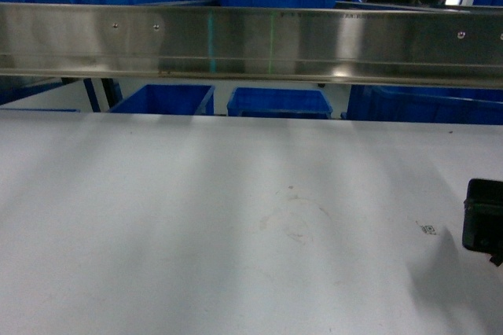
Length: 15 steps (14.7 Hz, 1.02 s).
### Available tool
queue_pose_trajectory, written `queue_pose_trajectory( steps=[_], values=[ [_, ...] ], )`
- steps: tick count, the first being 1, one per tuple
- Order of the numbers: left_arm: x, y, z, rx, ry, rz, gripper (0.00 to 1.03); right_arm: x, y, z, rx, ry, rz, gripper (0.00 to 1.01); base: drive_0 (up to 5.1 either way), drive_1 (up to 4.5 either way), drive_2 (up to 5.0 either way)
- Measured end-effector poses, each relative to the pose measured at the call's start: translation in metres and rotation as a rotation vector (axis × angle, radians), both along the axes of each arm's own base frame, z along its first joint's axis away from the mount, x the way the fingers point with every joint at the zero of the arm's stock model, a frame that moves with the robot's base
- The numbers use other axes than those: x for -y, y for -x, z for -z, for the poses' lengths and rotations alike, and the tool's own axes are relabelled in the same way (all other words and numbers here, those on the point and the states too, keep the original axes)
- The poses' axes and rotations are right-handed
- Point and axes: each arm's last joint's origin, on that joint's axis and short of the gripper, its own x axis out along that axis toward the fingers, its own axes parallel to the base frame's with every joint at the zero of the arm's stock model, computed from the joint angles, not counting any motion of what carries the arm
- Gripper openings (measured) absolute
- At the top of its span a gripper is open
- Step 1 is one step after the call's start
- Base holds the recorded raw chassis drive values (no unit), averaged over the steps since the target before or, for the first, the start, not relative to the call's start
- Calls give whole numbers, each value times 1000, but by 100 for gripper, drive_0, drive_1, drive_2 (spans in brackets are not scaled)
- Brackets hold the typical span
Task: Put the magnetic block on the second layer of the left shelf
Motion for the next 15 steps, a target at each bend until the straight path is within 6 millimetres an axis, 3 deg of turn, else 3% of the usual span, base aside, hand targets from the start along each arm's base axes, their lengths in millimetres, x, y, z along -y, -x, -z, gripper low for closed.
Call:
queue_pose_trajectory(
  steps=[2, 4, 9, 10, 12, 15],
  values=[
    [0, 0, 0, 0, 0, 0, 98, 1, -1, 20, -51, -14, 35, 98, 0, 0, 0],
    [0, 0, 0, 0, 0, 0, 98, -1, -9, 21, -23, -36, 34, 98, 0, 0, 0],
    [0, 0, 0, 0, 0, 0, 98, 1, -10, 26, 28, -53, 23, 42, 0, 0, 0],
    [0, 0, 0, 0, 0, 0, 98, 0, -7, 24, 63, -64, 4, 35, 0, 0, 0],
    [0, 0, 0, 0, 0, 0, 98, -3, 4, 8, 114, -55, -54, 35, 0, 0, 0],
    [0, 0, 0, 0, 0, 0, 98, -2, 34, -44, 186, -42, -136, 35, 0, 0, 0]
  ],
)
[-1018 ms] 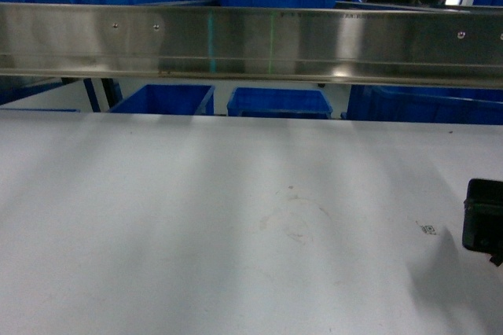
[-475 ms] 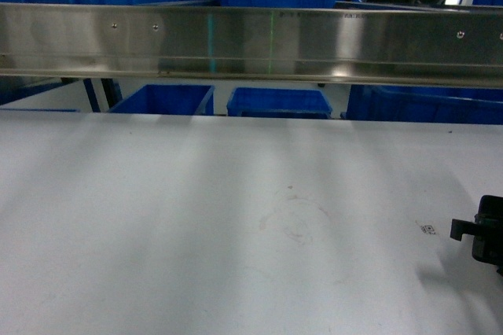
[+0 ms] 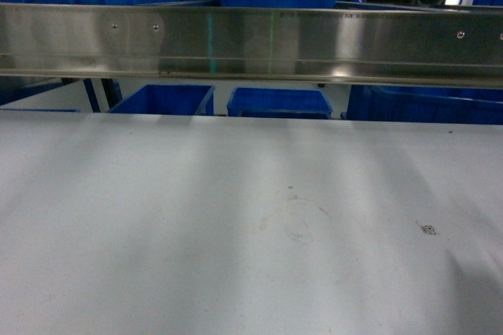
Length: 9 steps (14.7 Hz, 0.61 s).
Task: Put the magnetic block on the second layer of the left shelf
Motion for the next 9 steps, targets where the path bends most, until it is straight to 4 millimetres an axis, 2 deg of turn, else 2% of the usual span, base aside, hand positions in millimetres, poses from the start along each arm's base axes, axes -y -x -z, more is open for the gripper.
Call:
queue_pose_trajectory(
  steps=[3, 6, 7, 8, 9],
  values=[
    [0, 0, 0, 0, 0, 0, 98, 8, 29, -46, 91, -13, -36, 35, 0, 0, 0],
    [0, 0, 0, 0, 0, 0, 98, 15, 58, -76, 168, -17, -37, 35, 0, 0, 0],
    [0, 0, 0, 0, 0, 0, 98, 15, 62, -78, 183, -17, -34, 35, 0, 0, 0],
    [0, 0, 0, 0, 0, 0, 98, 18, 60, -62, 141, -7, 2, 35, 0, 0, 0],
    [0, 0, 0, 0, 0, 0, 98, 22, 60, -55, 117, -7, 36, 34, 0, 0, 0]
  ],
)
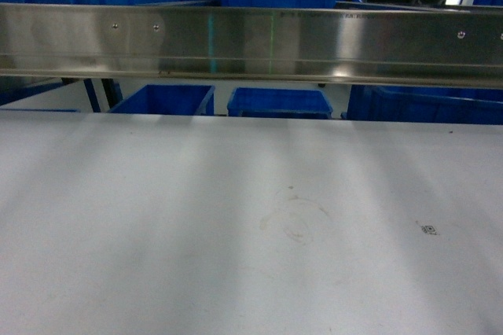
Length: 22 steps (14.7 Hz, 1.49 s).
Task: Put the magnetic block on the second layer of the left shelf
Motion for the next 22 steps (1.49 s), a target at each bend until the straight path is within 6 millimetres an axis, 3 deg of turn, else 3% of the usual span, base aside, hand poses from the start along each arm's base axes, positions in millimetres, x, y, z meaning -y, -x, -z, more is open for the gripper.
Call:
queue_pose_trajectory(
  steps=[20, 22],
  values=[
    [0, 0, 0, 1, 0, 0, 98, 5, 0, -1, 23, -15, 43, 34, 0, 0, 0],
    [0, 0, 0, 0, 0, 0, 98, 5, 0, -1, 20, -15, 43, 34, -509, 232, 232]
  ],
)
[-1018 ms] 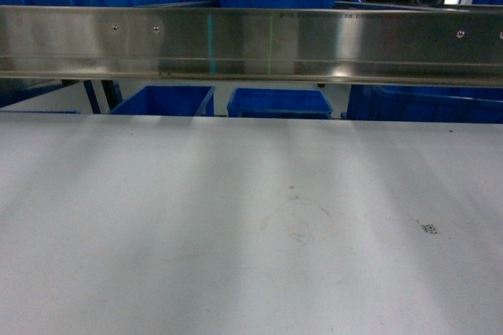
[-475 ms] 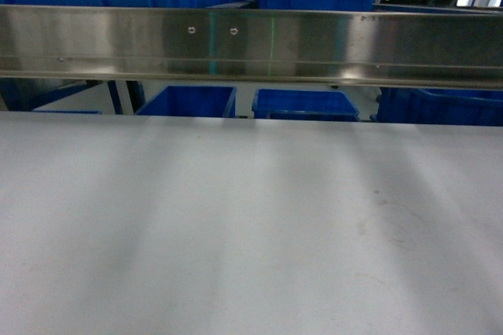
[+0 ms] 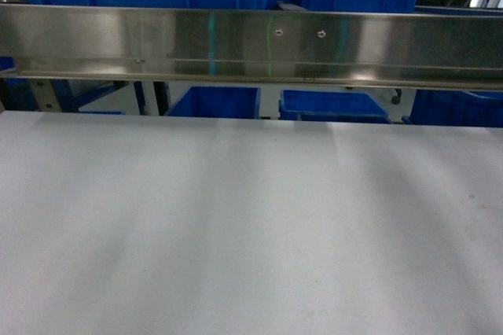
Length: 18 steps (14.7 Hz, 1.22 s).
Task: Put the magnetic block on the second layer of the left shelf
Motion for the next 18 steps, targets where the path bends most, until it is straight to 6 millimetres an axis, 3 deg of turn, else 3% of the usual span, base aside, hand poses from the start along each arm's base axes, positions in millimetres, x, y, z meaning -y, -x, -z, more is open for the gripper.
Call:
queue_pose_trajectory(
  steps=[18],
  values=[
    [0, 0, 0, 0, 0, 0, 98, 0, 0, 0, 2, 0, -2, 34, -504, 237, 237]
  ],
)
